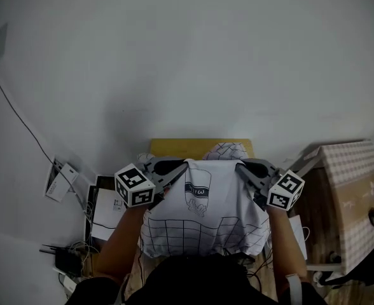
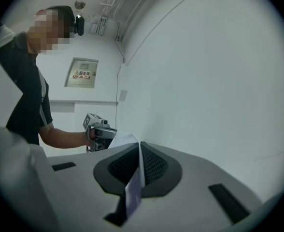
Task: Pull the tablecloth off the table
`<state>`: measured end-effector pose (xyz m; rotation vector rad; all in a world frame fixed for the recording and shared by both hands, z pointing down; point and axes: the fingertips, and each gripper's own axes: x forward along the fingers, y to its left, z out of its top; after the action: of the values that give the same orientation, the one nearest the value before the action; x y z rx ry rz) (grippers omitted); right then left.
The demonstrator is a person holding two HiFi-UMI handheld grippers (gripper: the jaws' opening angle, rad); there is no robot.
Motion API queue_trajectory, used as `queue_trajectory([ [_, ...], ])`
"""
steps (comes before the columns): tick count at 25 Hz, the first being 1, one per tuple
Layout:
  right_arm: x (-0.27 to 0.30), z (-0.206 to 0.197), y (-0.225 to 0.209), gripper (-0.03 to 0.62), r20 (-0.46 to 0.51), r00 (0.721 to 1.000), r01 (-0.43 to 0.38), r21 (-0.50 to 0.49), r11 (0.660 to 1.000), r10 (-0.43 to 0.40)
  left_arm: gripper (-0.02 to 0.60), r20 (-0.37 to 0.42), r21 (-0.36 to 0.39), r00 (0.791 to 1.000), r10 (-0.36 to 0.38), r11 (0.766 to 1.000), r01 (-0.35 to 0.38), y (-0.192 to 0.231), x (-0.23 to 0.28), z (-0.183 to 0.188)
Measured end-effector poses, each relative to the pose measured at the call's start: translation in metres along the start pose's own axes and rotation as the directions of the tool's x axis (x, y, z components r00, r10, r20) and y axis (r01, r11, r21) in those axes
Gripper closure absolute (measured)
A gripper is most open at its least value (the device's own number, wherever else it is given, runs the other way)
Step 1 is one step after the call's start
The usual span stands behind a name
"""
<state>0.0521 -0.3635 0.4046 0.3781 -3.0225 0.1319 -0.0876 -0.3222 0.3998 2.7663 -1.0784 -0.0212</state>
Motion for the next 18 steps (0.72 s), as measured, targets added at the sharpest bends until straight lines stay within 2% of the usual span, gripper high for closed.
queue_trajectory([
  [7,0.019,0.077,0.026,0.572,0.085,0.996,0.015,-0.064,0.998,-0.01,0.569,0.098,0.092,0.994,-0.055,0.995,0.046,0.0,-0.032,0.068],
  [13,0.017,0.135,0.038,0.572,0.145,0.989,0.028,-0.129,0.991,-0.009,0.569,0.114,0.196,0.99,-0.083,0.979,0.06,-0.008,-0.037,0.119],
  [18,0.023,0.175,0.043,0.572,0.165,0.986,0.036,-0.174,0.984,-0.007,0.569,0.15,0.228,0.982,-0.112,0.971,0.076,-0.011,-0.041,0.156],
])
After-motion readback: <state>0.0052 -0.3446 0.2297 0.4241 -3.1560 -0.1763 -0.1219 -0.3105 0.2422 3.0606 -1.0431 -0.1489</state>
